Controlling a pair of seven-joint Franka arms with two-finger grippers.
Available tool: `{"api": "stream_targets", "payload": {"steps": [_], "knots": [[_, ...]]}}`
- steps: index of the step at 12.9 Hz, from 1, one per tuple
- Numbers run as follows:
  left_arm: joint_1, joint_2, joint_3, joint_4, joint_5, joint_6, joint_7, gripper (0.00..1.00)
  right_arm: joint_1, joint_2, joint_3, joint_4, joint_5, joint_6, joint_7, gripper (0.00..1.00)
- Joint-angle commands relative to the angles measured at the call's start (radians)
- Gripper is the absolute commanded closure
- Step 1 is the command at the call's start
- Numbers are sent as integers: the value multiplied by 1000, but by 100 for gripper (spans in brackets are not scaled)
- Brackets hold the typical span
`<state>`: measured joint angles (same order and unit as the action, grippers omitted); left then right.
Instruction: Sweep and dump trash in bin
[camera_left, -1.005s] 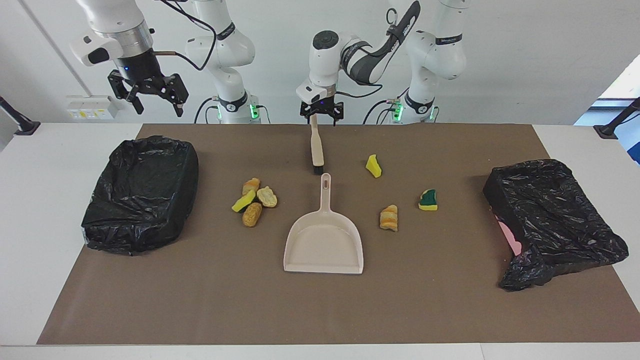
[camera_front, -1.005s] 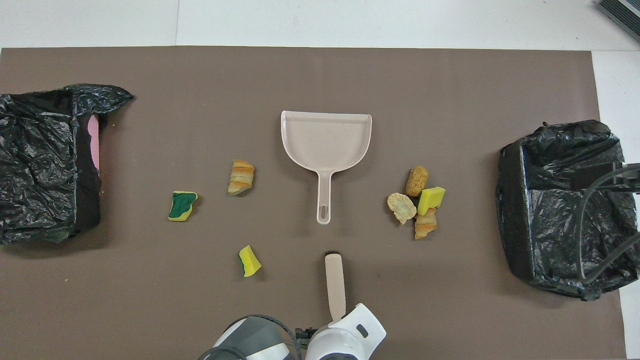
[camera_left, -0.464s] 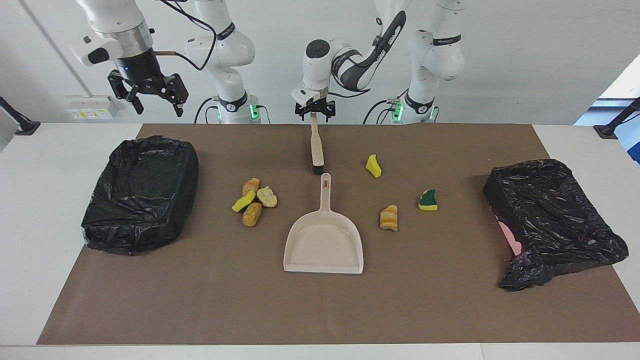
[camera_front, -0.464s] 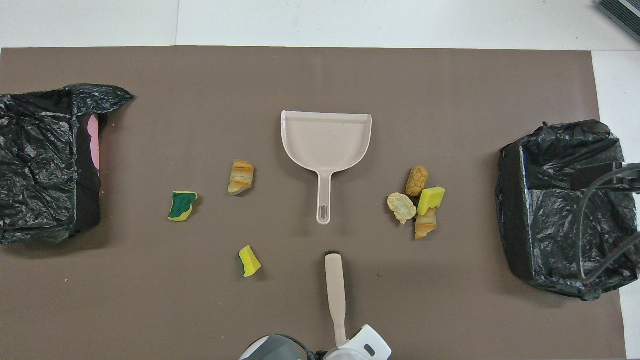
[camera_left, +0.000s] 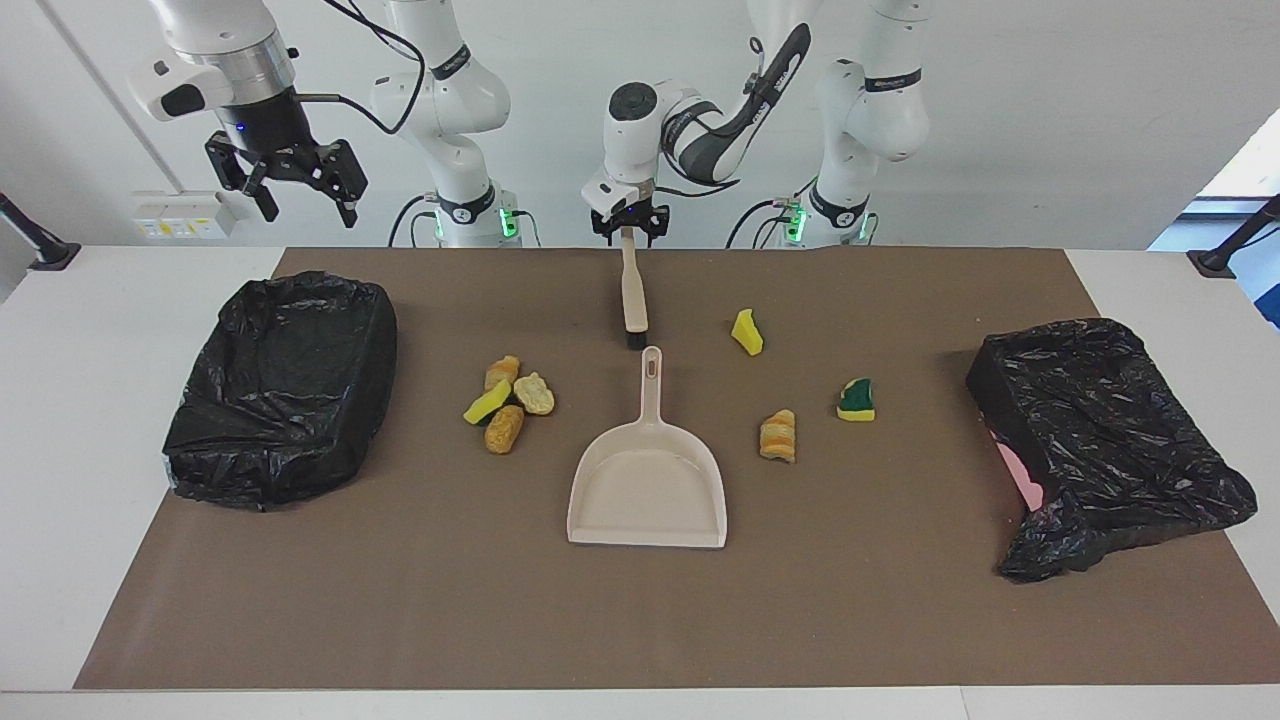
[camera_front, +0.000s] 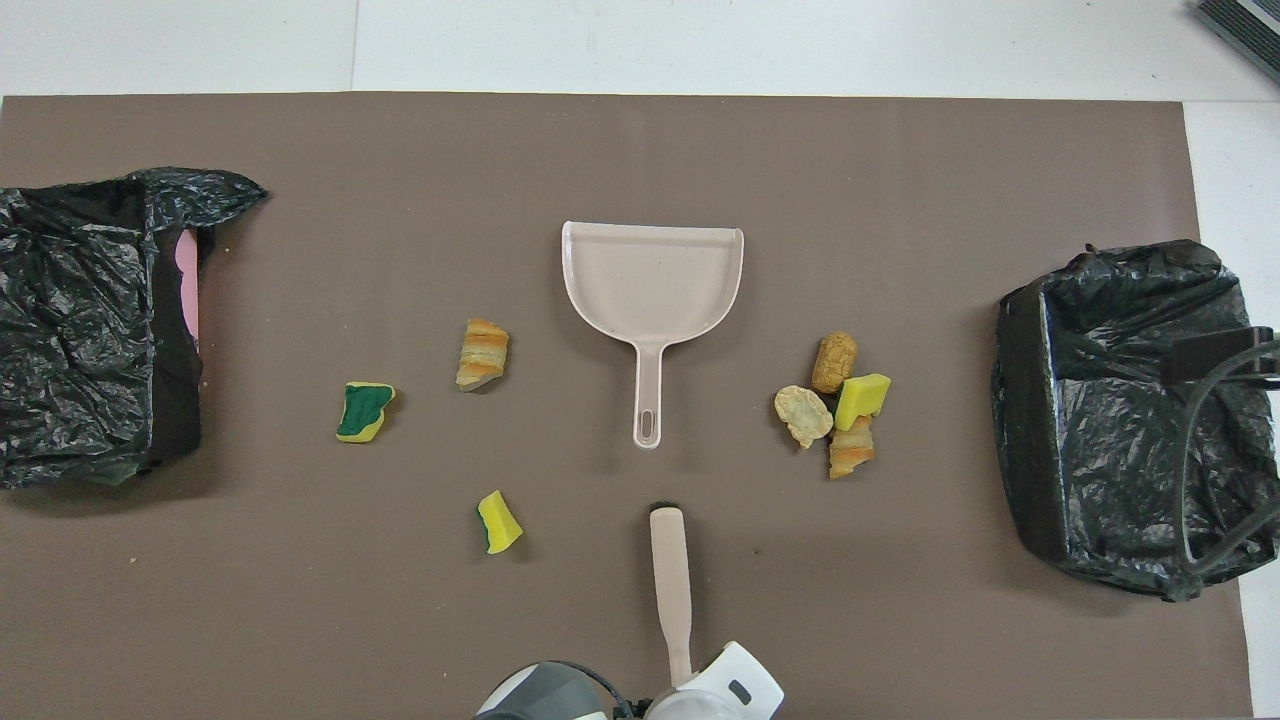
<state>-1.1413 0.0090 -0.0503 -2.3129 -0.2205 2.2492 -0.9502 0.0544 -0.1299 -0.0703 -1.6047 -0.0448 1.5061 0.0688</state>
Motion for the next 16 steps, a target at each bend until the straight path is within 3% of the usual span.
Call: {"api": "stream_targets", "payload": {"steps": [1, 3, 6, 11, 16], "knots": [[0, -32, 10, 7, 4, -59, -7, 85, -1, -28, 6, -7, 8, -33, -66, 0], [3, -32, 12, 15, 22, -60, -7, 100, 5, -27, 29, -9, 10, -29, -49, 0], [21, -47, 20, 27, 59, -120, -7, 100, 18, 5, 85, -26, 55, -3, 87, 0], [193, -125, 20, 56, 162, -333, 2, 100, 93, 94, 92, -31, 170, 98, 313, 0], [408, -175, 20, 56, 291, -405, 22, 100, 237, 222, 92, -31, 198, 236, 468, 0]]}}
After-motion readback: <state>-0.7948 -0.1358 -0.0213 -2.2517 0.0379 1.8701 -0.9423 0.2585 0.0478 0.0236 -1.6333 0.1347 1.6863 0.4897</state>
